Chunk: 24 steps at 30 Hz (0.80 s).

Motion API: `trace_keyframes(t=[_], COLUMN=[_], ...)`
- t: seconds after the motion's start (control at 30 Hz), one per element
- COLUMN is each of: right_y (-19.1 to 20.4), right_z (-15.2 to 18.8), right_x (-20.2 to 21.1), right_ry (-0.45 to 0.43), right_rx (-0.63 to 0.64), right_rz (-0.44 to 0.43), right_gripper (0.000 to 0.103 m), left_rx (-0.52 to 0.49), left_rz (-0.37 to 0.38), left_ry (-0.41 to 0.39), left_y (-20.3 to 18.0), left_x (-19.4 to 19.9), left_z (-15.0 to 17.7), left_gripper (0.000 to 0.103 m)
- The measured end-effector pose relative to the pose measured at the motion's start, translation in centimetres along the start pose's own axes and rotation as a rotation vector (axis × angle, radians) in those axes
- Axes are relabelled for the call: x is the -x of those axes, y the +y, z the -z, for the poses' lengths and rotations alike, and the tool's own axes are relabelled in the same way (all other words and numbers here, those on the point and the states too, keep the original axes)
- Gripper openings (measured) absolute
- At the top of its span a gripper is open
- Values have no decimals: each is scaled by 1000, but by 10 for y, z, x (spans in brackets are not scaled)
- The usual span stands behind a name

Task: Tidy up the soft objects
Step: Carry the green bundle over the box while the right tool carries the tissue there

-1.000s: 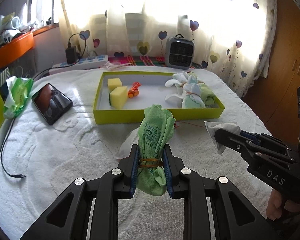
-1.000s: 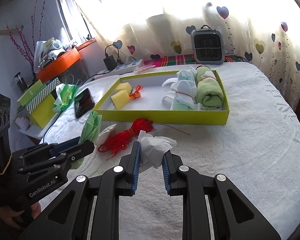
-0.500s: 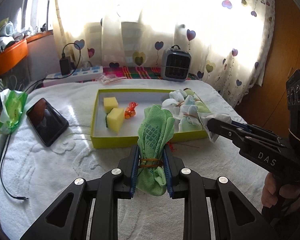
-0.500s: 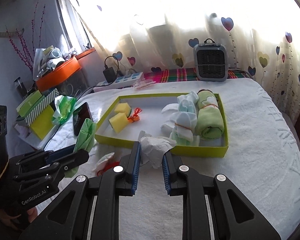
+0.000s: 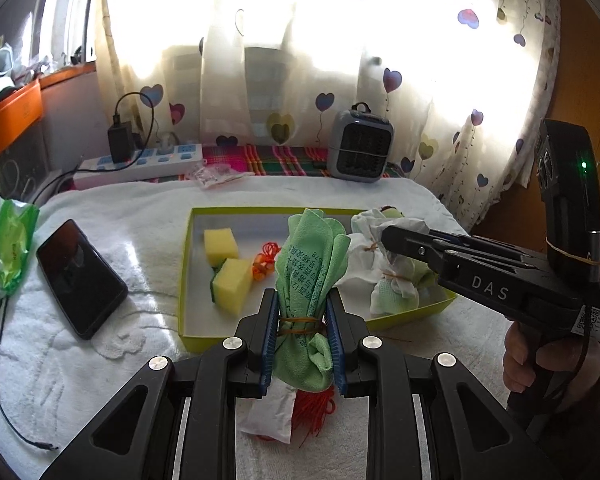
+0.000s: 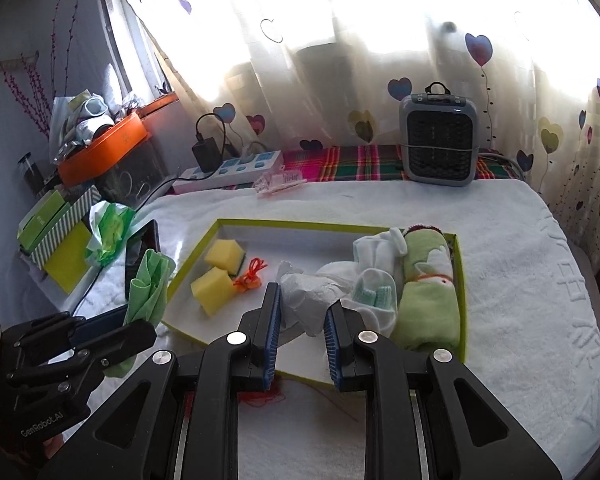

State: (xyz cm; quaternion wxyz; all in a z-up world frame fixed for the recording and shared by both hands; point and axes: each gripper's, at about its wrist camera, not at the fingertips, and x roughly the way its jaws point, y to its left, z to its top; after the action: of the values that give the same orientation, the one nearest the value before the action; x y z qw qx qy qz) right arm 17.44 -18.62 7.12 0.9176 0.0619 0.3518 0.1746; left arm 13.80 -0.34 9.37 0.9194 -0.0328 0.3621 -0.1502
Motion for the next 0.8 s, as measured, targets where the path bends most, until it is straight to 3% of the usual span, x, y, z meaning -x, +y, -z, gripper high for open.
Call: trace_keyframes(t=[0.47,0.8], right_y=[-14,-22], right_z=[-34,-37], right_x=[-68,-102], right_ry=[116,198], right_rx=[8,40], right_rz=[-27,-21], right_gripper=[21,21], left_rx=[21,2], left_rz=[12,16], left_ry=[60,118], left_y=[12,7], left_x=[-51,-84], left_z=[-16,-16], left_gripper=[22,22])
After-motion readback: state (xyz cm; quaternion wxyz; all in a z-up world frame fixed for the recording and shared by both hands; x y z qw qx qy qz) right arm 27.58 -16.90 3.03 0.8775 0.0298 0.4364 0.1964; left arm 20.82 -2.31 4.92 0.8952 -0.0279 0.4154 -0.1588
